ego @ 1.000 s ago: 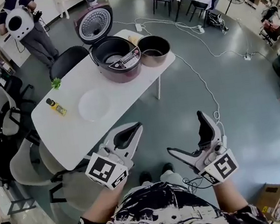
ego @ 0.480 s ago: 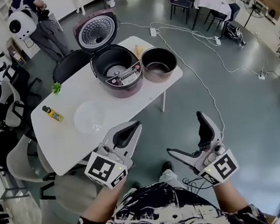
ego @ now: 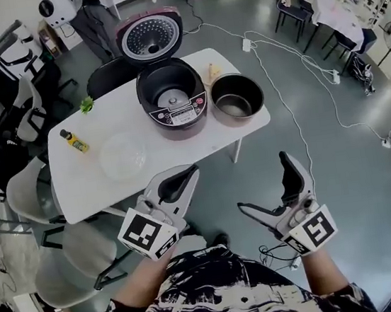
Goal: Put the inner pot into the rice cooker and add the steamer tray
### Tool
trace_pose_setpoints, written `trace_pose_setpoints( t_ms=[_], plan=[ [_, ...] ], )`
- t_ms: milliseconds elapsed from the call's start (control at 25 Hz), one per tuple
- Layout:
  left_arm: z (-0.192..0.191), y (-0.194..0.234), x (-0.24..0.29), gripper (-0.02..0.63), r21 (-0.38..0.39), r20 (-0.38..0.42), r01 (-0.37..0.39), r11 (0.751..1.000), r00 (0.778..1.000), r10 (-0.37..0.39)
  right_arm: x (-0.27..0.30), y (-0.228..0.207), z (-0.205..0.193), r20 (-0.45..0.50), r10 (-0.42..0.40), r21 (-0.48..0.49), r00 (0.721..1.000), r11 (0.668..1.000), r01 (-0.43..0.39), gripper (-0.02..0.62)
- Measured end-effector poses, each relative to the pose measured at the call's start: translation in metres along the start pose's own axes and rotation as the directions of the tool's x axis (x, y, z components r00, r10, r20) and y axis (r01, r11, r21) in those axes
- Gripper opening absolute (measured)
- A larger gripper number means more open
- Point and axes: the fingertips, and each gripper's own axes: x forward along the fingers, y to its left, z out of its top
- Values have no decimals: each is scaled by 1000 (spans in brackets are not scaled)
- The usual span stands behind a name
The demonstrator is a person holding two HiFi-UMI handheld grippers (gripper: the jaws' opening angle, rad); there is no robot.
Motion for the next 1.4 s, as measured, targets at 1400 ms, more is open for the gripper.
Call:
trace_pose_setpoints(
  t_ms=[1400],
  plan=[
    [21,275,56,5,-35,17,-298,954,954,299,275,-224,-76,-192,7,-26,981,1000,-13,551]
  ],
)
